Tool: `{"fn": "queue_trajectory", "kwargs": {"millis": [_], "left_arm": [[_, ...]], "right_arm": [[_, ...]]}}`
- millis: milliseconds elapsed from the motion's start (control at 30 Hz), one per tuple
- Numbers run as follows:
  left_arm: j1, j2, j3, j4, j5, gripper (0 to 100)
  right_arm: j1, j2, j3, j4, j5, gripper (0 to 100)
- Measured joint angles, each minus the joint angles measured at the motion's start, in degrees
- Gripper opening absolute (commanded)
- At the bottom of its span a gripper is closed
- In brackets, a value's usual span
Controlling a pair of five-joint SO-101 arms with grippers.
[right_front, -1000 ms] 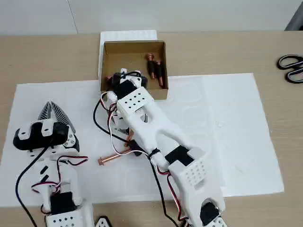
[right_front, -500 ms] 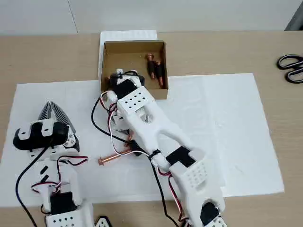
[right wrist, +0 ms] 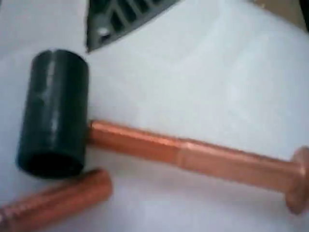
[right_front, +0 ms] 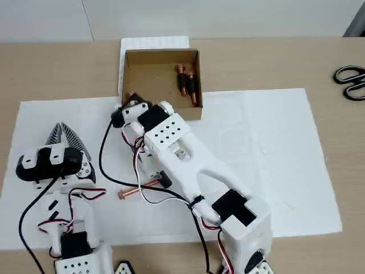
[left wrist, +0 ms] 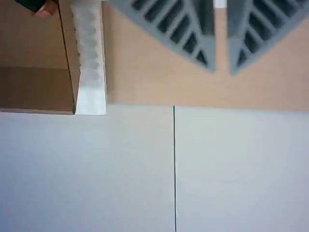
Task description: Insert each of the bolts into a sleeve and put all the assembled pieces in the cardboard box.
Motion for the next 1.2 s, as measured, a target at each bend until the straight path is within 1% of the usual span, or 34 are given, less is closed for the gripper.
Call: {"fn": "queue_trajectory", "kwargs": {"millis": [233, 433, 700, 1133, 1200], "left_arm": [[0.00, 0.00, 0.00, 0.00, 0.00, 1], [0.00, 0.00, 0.00, 0.00, 0.00, 1], [0.00, 0.00, 0.00, 0.00, 0.00, 1], [0.00, 0.00, 0.00, 0.00, 0.00, 1], [0.00, 0.00, 0.00, 0.00, 0.00, 1]], "right_arm": [[-0.18, 0.00, 0.44, 0.00, 0.35, 12.2], [-0.18, 4.84, 0.44, -1.05, 2.81, 12.2], [-0.26, 8.18, 0.44, -5.54, 2.81, 12.2], [0.09, 12.75, 0.09, -6.77, 2.81, 12.1], [0.09, 13.27, 0.00, -6.95, 2.81, 9.1]]}}
